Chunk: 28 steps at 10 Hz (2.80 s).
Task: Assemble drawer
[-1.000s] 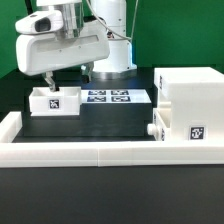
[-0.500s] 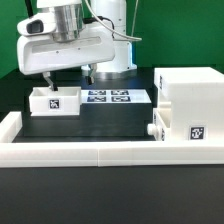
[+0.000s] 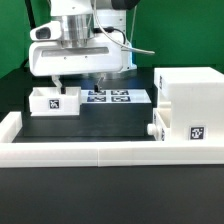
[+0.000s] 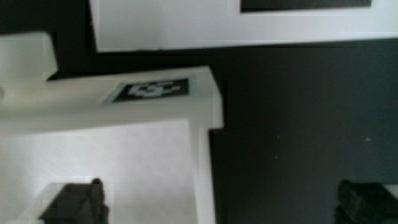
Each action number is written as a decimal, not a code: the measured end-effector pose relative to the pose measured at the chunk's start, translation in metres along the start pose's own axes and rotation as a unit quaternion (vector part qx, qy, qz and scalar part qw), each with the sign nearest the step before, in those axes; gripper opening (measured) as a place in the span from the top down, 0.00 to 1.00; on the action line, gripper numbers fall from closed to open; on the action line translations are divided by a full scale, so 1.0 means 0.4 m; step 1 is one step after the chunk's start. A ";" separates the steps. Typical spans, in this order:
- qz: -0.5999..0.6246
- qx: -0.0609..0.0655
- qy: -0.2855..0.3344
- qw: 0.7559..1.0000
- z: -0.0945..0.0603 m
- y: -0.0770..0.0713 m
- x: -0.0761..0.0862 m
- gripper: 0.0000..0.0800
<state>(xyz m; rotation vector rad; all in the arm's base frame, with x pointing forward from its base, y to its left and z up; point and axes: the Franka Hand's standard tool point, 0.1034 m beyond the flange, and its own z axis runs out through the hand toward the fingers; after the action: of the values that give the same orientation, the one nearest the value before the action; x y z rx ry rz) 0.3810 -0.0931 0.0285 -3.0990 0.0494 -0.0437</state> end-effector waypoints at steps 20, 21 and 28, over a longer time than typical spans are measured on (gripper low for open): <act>-0.043 -0.006 0.003 0.999 0.058 -0.005 -0.025 0.95; -0.046 -0.005 0.002 0.999 0.056 -0.006 -0.023 0.95; -0.131 0.027 -0.021 0.991 -0.067 -0.101 0.174 0.95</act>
Offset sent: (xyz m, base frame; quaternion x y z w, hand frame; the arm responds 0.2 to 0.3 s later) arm 0.0000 0.0027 -0.0163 -0.0193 -0.0013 -0.0636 0.9978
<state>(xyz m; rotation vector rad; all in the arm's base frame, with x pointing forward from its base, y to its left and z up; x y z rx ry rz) 0.4510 -0.0560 0.0591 -3.0293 -0.3531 0.0113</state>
